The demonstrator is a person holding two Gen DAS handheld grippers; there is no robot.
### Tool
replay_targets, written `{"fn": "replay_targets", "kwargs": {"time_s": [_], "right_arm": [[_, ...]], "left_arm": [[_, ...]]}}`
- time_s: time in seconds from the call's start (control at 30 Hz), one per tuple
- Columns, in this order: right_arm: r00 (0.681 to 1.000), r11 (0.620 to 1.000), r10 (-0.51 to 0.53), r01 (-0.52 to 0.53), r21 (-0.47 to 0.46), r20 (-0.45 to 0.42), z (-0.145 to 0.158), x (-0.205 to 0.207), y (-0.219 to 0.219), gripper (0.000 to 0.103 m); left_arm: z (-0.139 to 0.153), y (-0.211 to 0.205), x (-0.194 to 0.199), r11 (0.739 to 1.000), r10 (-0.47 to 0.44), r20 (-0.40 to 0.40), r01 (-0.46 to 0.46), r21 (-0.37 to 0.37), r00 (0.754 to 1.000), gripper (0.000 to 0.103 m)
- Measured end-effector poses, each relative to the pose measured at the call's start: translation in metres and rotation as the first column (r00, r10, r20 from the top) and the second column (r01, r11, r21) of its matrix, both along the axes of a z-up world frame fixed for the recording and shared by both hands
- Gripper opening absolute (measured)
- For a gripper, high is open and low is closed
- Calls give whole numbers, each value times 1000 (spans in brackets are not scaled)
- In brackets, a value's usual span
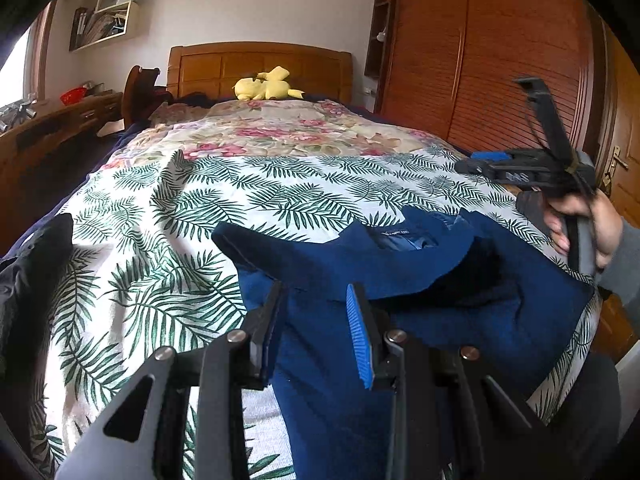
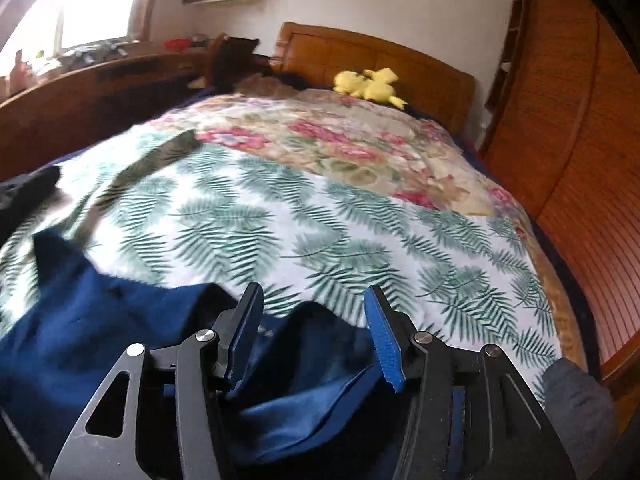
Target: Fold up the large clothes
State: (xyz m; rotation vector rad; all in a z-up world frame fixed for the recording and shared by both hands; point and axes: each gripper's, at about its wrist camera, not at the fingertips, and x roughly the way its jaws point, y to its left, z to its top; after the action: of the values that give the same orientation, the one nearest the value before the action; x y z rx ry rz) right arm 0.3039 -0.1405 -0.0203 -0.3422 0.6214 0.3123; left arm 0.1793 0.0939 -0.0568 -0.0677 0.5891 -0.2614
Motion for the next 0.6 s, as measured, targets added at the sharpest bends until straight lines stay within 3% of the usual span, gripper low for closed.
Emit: {"fn": "replay_targets", "kwargs": {"time_s": [0.3,0.5,0.6], "right_arm": [[984,991,137,-137,11,-116,-24,-46,5,54],[970,987,155,-158,-5,-187,-47,-46,9,55],[950,985,168,-172,9,-262,-61,-35,11,55]], "left_arm": [[-2,-4,0,1000,-10,-4,11,11,1000,30],[-3,-8,0,1000,-20,-5,20,15,1000,30],[-3,-9,-1,1000,-23,-4,24,16,1000,30]]}}
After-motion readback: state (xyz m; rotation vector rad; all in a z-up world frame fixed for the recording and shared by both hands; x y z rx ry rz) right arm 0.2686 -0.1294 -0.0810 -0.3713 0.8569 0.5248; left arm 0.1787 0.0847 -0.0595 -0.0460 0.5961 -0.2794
